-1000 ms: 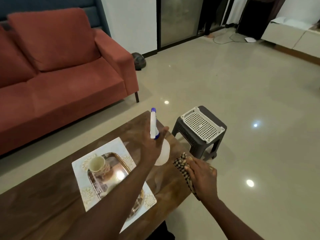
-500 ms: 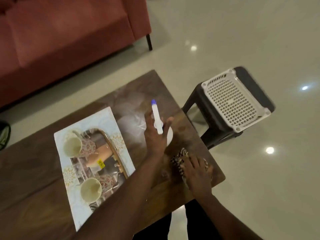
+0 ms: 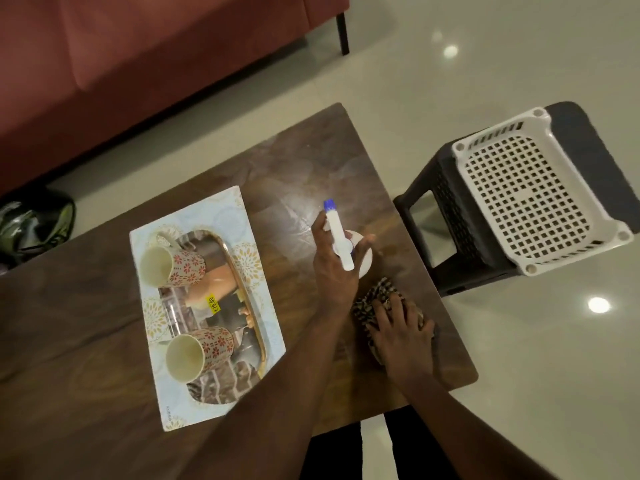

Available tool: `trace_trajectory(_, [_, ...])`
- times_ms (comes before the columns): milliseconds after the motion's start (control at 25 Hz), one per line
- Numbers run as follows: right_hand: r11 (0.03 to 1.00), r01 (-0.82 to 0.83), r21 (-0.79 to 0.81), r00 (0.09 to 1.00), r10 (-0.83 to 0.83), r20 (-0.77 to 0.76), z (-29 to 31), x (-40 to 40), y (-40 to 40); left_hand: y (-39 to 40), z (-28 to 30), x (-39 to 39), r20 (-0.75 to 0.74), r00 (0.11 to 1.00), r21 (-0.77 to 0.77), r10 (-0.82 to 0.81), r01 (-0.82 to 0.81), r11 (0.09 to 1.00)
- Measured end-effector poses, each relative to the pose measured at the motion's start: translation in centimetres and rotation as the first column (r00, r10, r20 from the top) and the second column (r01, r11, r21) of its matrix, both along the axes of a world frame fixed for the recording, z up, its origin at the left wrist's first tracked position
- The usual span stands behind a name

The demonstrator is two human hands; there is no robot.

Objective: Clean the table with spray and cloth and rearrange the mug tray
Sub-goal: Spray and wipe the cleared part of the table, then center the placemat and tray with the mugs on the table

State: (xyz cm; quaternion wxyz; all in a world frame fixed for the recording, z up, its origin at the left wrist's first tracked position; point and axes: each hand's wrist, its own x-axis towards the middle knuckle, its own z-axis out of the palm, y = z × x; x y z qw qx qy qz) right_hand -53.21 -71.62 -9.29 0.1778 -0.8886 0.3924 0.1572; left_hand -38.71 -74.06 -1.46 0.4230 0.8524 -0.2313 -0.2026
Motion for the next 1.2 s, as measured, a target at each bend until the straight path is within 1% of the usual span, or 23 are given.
trace_trajectory(80, [0.999,-0.014,-0.037,0.999,0.015,0.029,0.1,0.1,0.0,0.7,0.2,0.2,-0.023,1.0,0.001,-0.007,0.007,1.0])
trace_trajectory(200, [0.998,0.046,-0.034,0.996,-0.043,0.08,1.1,0.5,0.5,1.7,-0.1,0.9,-0.073,0.997,0.002,-0.041,0.041,0.999])
trace_trajectory(280, [0.991,0.084,-0.105,0.98,-0.064,0.186,2.4,1.5,1.6,2.9,0.0,1.4,-0.116,0.992,-0.004,-0.058,0.058,0.998])
trace_trajectory(360, [0.987,0.069,-0.144,0.952,-0.022,0.305,4.2,3.4,3.5,5.2,0.0,2.2,-0.119,0.991,-0.003,-0.063,0.063,0.998])
trace_trajectory(440, [0.982,0.033,-0.187,0.914,0.046,0.404,5.5,5.7,5.4,7.9,0.1,3.4,-0.057,0.997,0.004,-0.055,0.056,0.998])
trace_trajectory(560, [0.965,0.02,-0.261,0.877,0.108,0.467,6.5,9.3,7.4,12.7,0.9,6.4,0.015,1.0,-0.017,0.022,-0.021,1.0])
trace_trajectory(680, [0.935,0.038,-0.352,0.871,0.142,0.471,6.7,13.0,9.7,18.1,1.3,10.3,0.139,0.988,-0.025,0.066,-0.063,0.998])
trace_trajectory(760, [0.934,0.046,-0.356,0.878,0.132,0.46,6.7,15.1,11.0,21.1,1.7,12.6,0.227,0.972,-0.002,0.053,-0.054,0.999])
trace_trajectory(880, [0.949,0.037,-0.312,0.884,0.115,0.453,6.6,19.6,14.7,27.7,1.5,17.2,0.301,0.953,0.059,0.017,-0.036,0.998])
trace_trajectory(960, [0.952,0.043,-0.303,0.898,0.096,0.429,6.4,22.3,16.6,31.8,0.7,20.5,0.266,0.964,0.09,0.022,-0.047,0.995])
trace_trajectory(1040, [0.967,0.044,-0.251,0.923,0.056,0.38,6.0,24.2,16.8,34.2,-0.5,22.7,0.148,0.988,0.14,0.046,-0.067,0.988])
trace_trajectory(1120, [0.982,0.031,-0.186,0.933,0.038,0.358,5.1,25.2,16.4,35.2,-1.5,23.9,0.027,0.998,0.182,0.056,-0.06,0.981])
trace_trajectory(1200, [0.994,0.058,-0.096,0.933,-0.02,0.36,3.7,25.6,15.6,35.3,-2.6,24.4,-0.04,0.998,0.23,0.04,-0.03,0.973])
